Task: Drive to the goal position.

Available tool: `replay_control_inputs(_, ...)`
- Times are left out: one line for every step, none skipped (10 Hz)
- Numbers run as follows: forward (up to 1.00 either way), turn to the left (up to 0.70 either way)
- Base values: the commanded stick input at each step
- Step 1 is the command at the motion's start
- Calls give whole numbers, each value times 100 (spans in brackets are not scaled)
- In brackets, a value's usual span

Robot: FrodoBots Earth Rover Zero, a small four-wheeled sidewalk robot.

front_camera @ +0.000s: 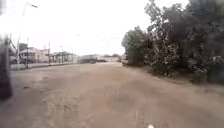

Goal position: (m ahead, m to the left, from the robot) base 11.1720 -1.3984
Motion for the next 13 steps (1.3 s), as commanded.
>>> replay_control_inputs(50, 0)
replay_control_inputs(50, 0)
replay_control_inputs(50, 0)
replay_control_inputs(50, 0)
replay_control_inputs(50, 0)
replay_control_inputs(50, 0)
replay_control_inputs(50, 0)
replay_control_inputs(50, 0)
replay_control_inputs(50, 0)
replay_control_inputs(50, 0)
replay_control_inputs(50, 0)
replay_control_inputs(50, 0)
replay_control_inputs(50, 0)
